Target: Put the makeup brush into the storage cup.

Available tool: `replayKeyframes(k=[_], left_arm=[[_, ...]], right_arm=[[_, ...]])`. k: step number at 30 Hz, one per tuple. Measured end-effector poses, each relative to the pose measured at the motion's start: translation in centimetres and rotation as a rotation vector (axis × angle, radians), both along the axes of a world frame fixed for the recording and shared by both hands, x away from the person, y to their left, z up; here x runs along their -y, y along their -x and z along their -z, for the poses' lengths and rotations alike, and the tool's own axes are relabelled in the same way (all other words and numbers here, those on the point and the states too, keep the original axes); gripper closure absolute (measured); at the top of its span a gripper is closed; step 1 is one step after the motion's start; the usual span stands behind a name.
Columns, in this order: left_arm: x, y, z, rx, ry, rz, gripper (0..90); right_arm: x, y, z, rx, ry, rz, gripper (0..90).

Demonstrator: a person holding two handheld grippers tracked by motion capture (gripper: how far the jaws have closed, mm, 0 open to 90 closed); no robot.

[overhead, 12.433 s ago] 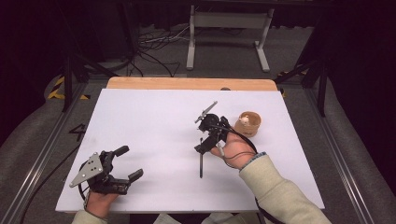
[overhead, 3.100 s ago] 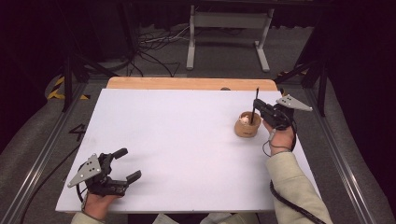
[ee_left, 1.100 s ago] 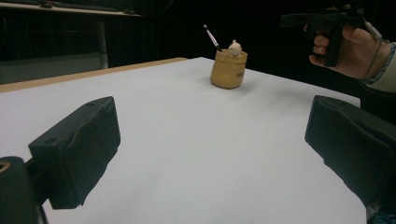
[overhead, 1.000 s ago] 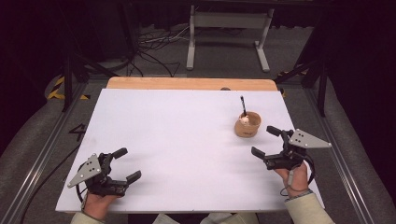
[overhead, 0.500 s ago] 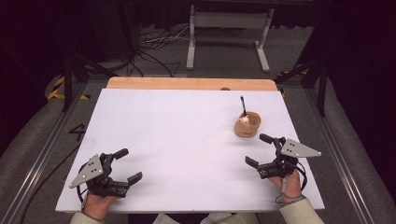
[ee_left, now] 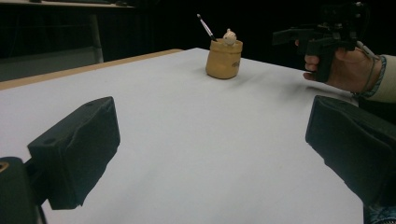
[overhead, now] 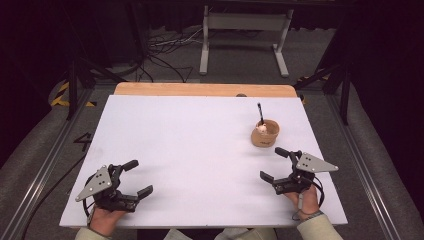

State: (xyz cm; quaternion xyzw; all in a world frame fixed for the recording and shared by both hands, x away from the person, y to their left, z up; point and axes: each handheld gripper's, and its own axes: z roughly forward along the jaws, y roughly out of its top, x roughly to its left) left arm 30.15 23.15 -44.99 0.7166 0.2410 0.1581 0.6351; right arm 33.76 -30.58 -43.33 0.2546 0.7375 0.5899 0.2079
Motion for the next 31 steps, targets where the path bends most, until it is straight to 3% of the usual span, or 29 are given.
replayKeyframes(k=[4,20,31], left_arm=[[0.0,-0.1,-0.1,0.014,-0.01,0.004,3.6],[0.2,-0.2,0.1,0.003,-0.019,0.019,3.6],[0.2,-0.2,0.2,-0.001,-0.018,0.025,3.6]], right_arm=[[-0.1,0.1,0.7,-0.012,0.002,-0.013,0.0],[-1.2,0.4,1.4,-0.021,0.071,-0.031,0.0],[-1.1,0.4,1.4,-0.028,0.073,-0.017,0.0]])
